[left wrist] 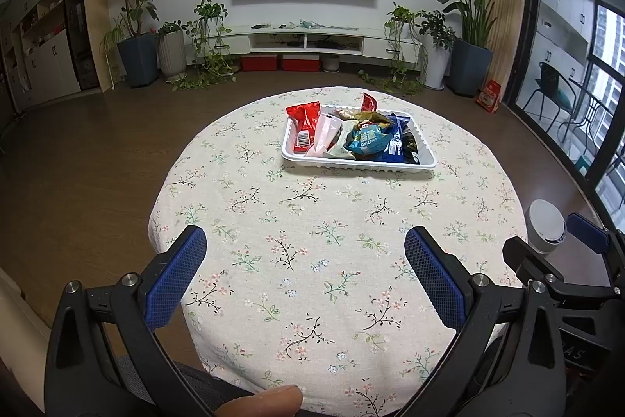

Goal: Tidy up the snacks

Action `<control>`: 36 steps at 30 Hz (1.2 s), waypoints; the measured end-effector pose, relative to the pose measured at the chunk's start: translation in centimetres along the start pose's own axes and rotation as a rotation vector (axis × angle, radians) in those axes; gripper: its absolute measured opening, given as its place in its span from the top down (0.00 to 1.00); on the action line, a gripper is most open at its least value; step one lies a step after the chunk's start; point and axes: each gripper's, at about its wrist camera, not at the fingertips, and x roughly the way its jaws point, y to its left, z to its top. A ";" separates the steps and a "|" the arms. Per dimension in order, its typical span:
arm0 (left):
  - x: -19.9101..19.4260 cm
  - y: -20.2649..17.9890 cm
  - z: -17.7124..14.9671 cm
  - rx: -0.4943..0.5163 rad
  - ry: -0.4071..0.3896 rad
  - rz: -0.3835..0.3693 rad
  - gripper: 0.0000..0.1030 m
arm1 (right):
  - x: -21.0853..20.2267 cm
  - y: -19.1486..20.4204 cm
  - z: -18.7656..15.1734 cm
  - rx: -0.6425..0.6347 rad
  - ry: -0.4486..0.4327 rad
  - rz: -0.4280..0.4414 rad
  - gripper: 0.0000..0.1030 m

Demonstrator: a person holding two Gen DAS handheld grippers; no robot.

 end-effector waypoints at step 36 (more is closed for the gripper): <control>0.2 -0.9 -0.5 0.020 -0.008 -0.018 0.00 | 0.1 -0.5 -0.9 0.011 0.017 0.009 0.00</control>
